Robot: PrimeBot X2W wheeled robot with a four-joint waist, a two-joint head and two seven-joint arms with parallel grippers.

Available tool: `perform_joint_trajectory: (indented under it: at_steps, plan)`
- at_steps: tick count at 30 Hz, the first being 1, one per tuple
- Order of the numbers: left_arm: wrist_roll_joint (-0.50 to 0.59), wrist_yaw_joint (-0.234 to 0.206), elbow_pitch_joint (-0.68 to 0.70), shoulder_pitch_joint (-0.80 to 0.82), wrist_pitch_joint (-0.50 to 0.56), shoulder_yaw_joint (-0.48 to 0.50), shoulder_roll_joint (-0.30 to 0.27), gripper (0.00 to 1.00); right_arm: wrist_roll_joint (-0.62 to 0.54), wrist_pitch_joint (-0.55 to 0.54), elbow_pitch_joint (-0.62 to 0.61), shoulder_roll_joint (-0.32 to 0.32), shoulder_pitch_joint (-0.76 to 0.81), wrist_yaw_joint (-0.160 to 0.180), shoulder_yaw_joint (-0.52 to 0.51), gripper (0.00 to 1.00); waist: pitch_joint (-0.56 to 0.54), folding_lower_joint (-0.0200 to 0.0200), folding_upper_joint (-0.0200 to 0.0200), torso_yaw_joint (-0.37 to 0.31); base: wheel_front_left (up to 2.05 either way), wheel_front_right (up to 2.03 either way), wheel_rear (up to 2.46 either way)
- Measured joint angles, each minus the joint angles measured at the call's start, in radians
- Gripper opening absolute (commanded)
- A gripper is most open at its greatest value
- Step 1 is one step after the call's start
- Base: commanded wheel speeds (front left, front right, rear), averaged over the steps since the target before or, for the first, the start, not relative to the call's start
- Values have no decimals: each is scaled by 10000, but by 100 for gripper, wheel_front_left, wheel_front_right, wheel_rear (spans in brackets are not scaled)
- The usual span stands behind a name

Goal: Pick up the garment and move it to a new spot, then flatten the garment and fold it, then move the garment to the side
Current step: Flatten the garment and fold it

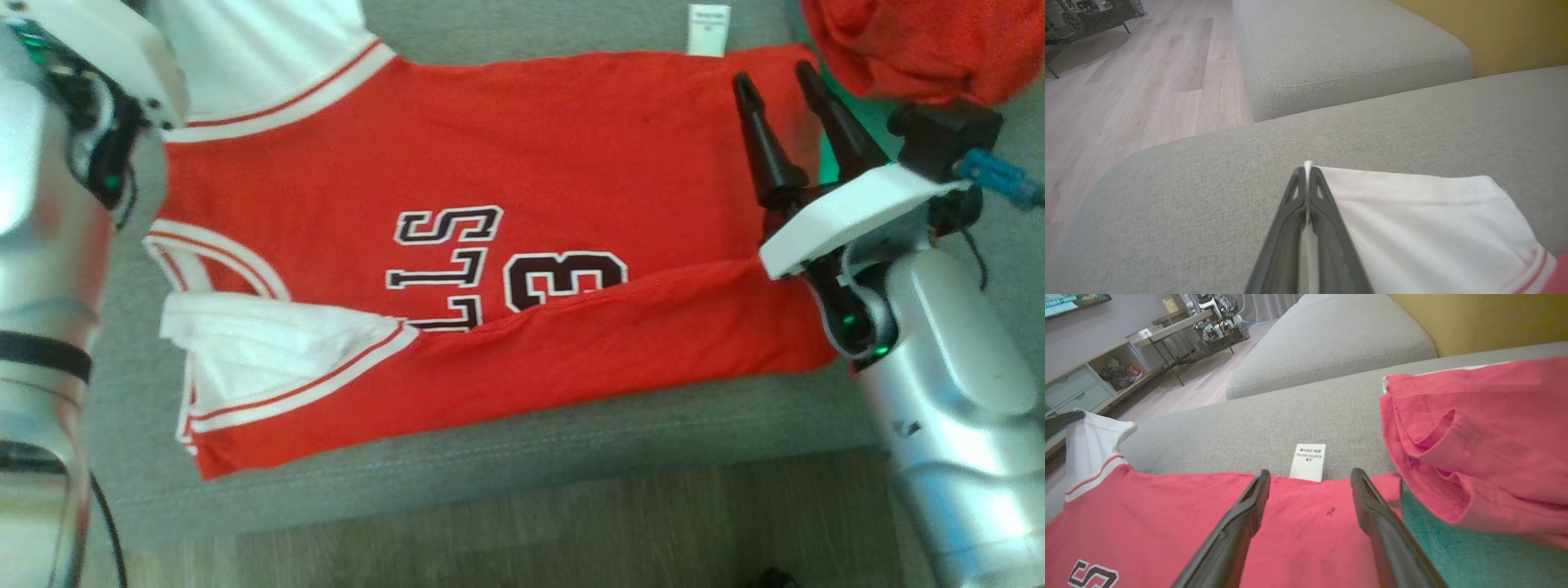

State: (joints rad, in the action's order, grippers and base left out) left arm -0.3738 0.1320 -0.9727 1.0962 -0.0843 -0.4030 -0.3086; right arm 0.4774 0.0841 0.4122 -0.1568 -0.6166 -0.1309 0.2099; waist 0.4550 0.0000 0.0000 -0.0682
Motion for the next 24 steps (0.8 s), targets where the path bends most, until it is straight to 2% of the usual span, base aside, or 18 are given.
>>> perform_joint_trajectory:
  at_steps: [11,24]
  plan:
    - [-198,0,777,-604,-506,-593,395,0,673,-905,2311,-890,-1026,0,23,100,-398,0,0,843,0,0,0]
    - [-370,0,1057,-701,-593,-865,439,0,602,-869,4268,-1337,-2083,0,706,100,-382,0,0,1045,0,0,0]
